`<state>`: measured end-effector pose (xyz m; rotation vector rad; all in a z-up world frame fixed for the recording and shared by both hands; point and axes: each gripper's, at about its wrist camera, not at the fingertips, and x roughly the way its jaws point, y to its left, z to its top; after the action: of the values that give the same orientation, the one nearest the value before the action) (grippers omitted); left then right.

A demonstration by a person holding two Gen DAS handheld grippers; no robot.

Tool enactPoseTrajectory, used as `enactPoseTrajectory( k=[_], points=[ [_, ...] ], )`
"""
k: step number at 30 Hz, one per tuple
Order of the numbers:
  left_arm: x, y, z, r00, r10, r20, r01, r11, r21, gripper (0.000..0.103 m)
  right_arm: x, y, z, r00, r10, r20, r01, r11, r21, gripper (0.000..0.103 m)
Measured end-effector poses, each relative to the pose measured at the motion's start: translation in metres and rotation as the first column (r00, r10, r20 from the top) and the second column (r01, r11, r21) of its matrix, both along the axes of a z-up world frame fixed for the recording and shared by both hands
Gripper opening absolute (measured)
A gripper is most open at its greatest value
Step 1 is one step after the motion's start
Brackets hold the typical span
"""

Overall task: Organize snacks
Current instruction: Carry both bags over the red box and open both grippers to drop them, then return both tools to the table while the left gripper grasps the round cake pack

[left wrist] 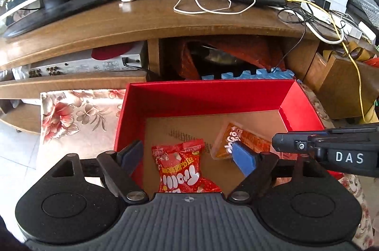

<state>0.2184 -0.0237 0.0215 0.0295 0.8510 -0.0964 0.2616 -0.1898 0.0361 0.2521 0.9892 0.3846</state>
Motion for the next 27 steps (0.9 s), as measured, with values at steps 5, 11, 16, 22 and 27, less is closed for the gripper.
enactPoseTrajectory(
  k=[5, 11, 16, 22, 27],
  points=[
    [-0.008, 0.009, 0.009, 1.000, 0.015, 0.007, -0.015, 0.999, -0.037, 0.089, -0.009, -0.003, 0.012, 1.000, -0.004, 0.017, 0.004, 1.000, -0.002, 0.028],
    [-0.025, 0.021, 0.017, 0.999, 0.033, 0.012, -0.032, 0.998, -0.053, 0.092, -0.028, -0.002, 0.021, 1.000, 0.005, 0.031, -0.005, 1.000, 0.002, 0.040],
    [-0.041, 0.028, 0.016, 0.999, 0.038, -0.001, -0.038, 0.998, -0.044, 0.092, -0.042, 0.004, 0.020, 0.999, 0.023, 0.022, -0.023, 1.000, -0.004, 0.044],
    [-0.063, 0.041, 0.014, 0.998, 0.062, -0.018, -0.063, 0.997, -0.048, 0.094, -0.064, 0.016, 0.018, 0.998, 0.064, 0.008, -0.064, 0.998, -0.004, 0.044],
    [-0.080, 0.054, 0.006, 0.995, 0.086, -0.049, -0.088, 0.995, -0.048, 0.095, -0.081, 0.031, 0.007, 0.993, 0.116, -0.031, -0.117, 0.993, -0.021, 0.044]
  ],
)
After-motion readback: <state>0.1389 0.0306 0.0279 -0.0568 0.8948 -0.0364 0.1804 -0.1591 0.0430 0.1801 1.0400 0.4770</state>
